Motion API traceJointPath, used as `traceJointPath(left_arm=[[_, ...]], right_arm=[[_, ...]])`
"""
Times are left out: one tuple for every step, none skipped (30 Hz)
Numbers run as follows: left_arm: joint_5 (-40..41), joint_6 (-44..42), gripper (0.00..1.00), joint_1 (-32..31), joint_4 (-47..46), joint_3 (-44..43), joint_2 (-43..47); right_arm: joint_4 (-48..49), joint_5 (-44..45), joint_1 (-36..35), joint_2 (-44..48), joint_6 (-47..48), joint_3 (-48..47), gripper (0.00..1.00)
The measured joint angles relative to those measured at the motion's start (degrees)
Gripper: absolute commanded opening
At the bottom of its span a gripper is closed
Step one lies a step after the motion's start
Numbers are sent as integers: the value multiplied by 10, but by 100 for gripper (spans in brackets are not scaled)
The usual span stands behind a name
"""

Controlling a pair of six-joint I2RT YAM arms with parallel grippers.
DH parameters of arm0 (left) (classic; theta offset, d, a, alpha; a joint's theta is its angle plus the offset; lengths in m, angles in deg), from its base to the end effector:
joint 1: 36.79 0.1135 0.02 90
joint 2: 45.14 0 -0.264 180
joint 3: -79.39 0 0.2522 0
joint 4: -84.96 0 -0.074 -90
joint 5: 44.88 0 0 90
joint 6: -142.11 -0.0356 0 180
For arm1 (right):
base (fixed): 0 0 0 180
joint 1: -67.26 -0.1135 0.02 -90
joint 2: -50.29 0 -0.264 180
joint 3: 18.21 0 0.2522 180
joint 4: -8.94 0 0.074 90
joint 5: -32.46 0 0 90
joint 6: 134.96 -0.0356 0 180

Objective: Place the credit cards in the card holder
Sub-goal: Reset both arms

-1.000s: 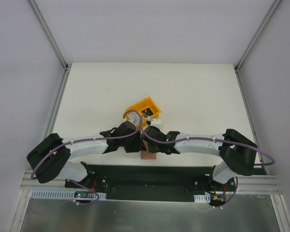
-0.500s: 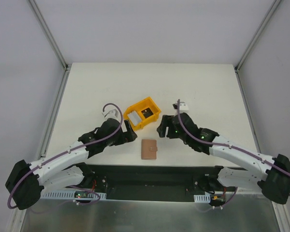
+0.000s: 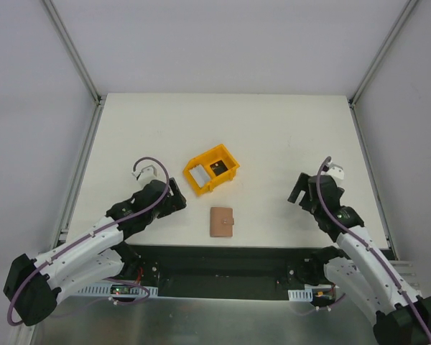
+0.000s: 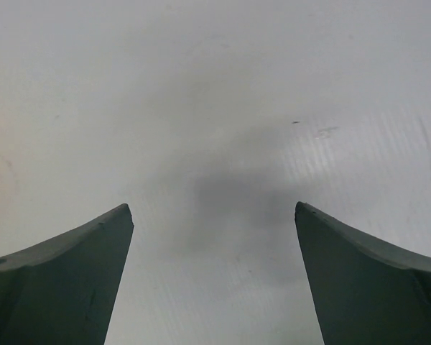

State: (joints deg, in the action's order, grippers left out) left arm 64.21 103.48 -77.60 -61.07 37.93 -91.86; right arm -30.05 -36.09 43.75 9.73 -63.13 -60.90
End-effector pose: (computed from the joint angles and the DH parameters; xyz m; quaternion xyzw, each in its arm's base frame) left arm 0.1390 -0.1046 0.2145 -0.1528 0.8806 -0.2007 0.4011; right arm 0.1493 0.0508 0.2303 0.0422 0.8817 0.0008 0.4699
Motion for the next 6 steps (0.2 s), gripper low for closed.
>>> traceJointPath(left_arm=[[5, 1, 99, 0, 2, 0, -1], [8, 2, 99, 0, 4, 0, -2], [9, 2, 99, 0, 5, 0, -2], [10, 2, 99, 0, 7, 0, -3], [11, 2, 99, 0, 8, 0, -6], [12, 2, 99, 0, 8, 0, -8]], right_arm=[[-3, 1, 16, -2, 8, 0, 96], [-7, 2, 36, -9, 19, 0, 96], [-10, 5, 51, -17, 29, 0, 96], [-12, 7, 64, -26, 38, 0, 96], [-12, 7, 75, -33, 46, 0, 96], [-12, 7, 86, -39, 55, 0, 96]])
